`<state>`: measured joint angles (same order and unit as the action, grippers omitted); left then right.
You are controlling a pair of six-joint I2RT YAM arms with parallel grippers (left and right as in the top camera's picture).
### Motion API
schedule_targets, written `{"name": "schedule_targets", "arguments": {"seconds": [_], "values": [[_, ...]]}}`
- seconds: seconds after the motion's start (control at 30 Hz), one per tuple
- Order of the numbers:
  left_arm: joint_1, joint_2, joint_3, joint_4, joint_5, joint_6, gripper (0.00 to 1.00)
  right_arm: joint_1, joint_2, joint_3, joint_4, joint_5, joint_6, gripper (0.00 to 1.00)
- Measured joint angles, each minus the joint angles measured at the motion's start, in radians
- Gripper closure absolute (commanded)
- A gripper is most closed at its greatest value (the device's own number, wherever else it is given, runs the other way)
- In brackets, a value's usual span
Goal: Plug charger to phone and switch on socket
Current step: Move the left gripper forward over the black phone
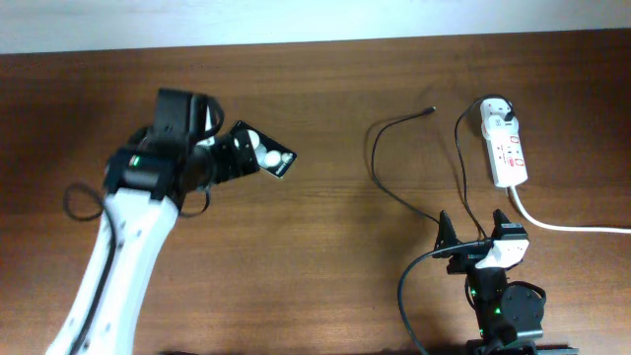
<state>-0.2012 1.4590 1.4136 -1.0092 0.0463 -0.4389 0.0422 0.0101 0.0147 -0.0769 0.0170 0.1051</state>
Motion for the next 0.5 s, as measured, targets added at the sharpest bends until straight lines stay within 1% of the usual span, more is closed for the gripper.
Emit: {"name": "schedule_targets", "arguments": {"seconds": [0.1,0.17,0.27,0.5], "values": [[0.000,0.147,0.070,0.000,-0.014,-0.027,0.01,0.000,0.000,0.000,0.000,0.000,0.000,0.01],[-0.001,0.195,0.087,0.001,-0.052,-0.045,0.01,0.000,0.000,0.000,0.000,0.000,0.000,0.01],[-0.001,0.222,0.089,0.004,-0.090,-0.063,0.01,0.000,0.000,0.000,0.000,0.000,0.000,0.01],[-0.001,0.222,0.092,0.054,-0.107,-0.075,0.01,0.000,0.000,0.000,0.000,0.000,0.000,0.01]]}}
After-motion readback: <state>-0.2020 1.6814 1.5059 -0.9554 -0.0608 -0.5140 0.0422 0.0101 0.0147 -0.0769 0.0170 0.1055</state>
